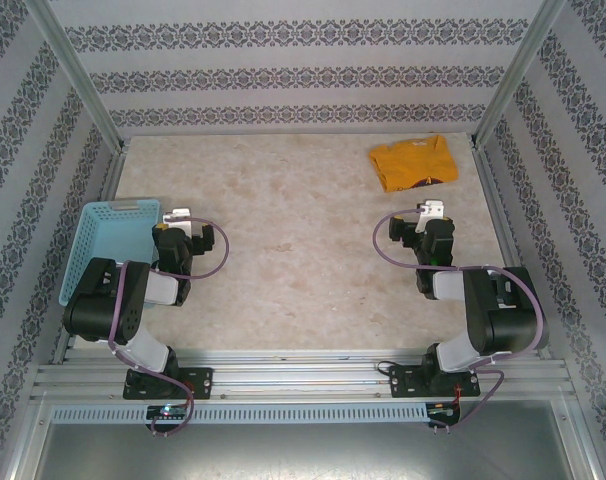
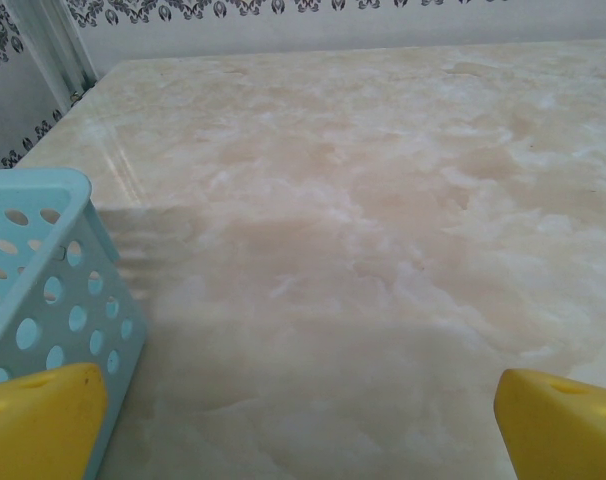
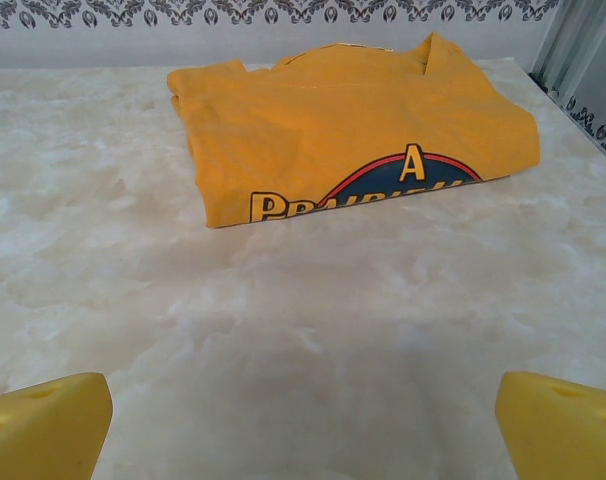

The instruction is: Fold the inside-out t-shirt

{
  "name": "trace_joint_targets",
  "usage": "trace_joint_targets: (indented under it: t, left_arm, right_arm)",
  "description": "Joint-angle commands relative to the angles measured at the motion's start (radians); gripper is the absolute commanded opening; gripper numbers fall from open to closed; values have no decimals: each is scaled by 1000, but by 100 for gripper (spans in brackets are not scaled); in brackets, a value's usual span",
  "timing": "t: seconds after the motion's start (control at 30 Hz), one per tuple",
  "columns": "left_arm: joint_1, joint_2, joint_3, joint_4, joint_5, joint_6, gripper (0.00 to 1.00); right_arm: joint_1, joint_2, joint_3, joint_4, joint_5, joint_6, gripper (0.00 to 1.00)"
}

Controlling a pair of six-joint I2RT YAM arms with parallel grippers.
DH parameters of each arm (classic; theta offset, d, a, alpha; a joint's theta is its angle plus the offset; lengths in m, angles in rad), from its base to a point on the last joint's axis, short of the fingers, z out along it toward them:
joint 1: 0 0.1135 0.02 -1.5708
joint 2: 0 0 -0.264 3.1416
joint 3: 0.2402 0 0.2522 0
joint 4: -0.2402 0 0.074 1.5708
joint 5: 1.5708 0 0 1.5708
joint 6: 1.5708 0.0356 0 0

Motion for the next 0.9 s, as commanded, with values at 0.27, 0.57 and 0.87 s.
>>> trace_joint_targets:
  t: [0.27,0.57,0.87]
  left_arm:
    - [11,-11,13,-7,-18,-18,100]
    - [11,-12,13,-8,-18,-18,100]
    - [11,-12,13,-8,-18,-17,100]
  right_arm:
    - [6,-3,-2,37,11,-14,98]
    - [7,-2,-2,38,12,-14,98]
    - [4,-2,4,28,6,-12,98]
